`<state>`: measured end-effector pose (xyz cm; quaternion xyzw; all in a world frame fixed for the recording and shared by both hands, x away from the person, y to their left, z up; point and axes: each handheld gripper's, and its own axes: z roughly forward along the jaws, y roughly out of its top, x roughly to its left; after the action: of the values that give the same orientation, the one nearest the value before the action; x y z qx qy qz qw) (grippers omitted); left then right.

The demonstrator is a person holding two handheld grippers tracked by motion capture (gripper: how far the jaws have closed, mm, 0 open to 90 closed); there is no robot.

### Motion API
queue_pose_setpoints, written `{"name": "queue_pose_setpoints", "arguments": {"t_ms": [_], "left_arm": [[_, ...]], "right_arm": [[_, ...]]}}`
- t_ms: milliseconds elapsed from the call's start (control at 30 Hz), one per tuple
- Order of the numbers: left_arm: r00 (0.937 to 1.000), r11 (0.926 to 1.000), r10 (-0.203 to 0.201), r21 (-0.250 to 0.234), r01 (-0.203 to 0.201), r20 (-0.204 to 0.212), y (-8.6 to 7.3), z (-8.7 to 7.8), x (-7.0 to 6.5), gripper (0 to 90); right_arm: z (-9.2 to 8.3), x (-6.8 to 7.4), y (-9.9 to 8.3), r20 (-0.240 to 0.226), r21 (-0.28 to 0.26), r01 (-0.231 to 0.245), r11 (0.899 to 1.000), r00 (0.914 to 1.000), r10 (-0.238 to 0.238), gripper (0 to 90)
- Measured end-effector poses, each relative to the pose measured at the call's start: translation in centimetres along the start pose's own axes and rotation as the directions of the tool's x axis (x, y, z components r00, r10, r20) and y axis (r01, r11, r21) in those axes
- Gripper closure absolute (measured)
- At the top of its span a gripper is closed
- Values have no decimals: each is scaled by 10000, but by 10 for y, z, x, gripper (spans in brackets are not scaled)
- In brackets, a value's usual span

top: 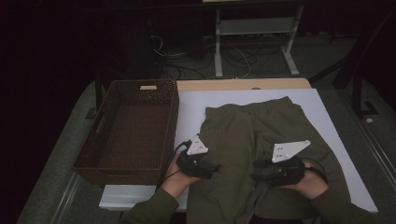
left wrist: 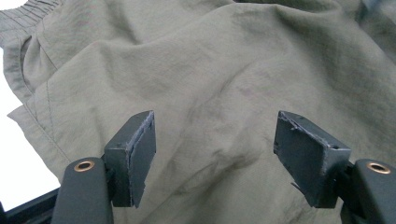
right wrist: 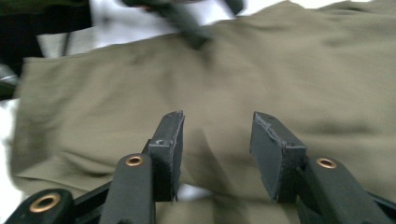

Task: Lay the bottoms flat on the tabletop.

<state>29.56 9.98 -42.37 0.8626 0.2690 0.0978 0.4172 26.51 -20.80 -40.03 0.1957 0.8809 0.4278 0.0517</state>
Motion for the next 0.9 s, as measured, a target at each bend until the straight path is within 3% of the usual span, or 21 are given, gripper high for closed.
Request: {"name": "queue_pose_setpoints", "arguments": {"t_ms": [67,267,367,533,600,733,900], "left_arm": [[10000,10000,-4,-3,4,5,0,0,0,294],[10000,10000,-9,-35,9,-12,0,-1,0,294],[10000,10000,-13,-27,13,2,0,0,-1,294],[10000,10000,6,7,-6,1,-1,0,-1,294],[10000,10000,25,28,-25,-2,-1,0,-1,294],[10000,10000,12,17,-12,1,-1,0,-2,294],[10000,10000,21,54,-21,24,-1,1,-2,294]], "right_arm": [[-8,-11,-5,459,-29,-186,9998,9988,187,543],[-16,-30,-16,1176,249,-546,9982,9917,513,552],[-14,-34,-21,1215,465,-691,9965,9906,630,566],[-6,-21,-22,-20,630,-601,9962,9982,603,620],[2,-10,-22,-505,1029,-356,9941,9979,410,632],[15,6,-22,-1265,1501,53,9887,9919,139,633],[28,16,-23,-1866,2097,205,9775,9822,194,603]]}}
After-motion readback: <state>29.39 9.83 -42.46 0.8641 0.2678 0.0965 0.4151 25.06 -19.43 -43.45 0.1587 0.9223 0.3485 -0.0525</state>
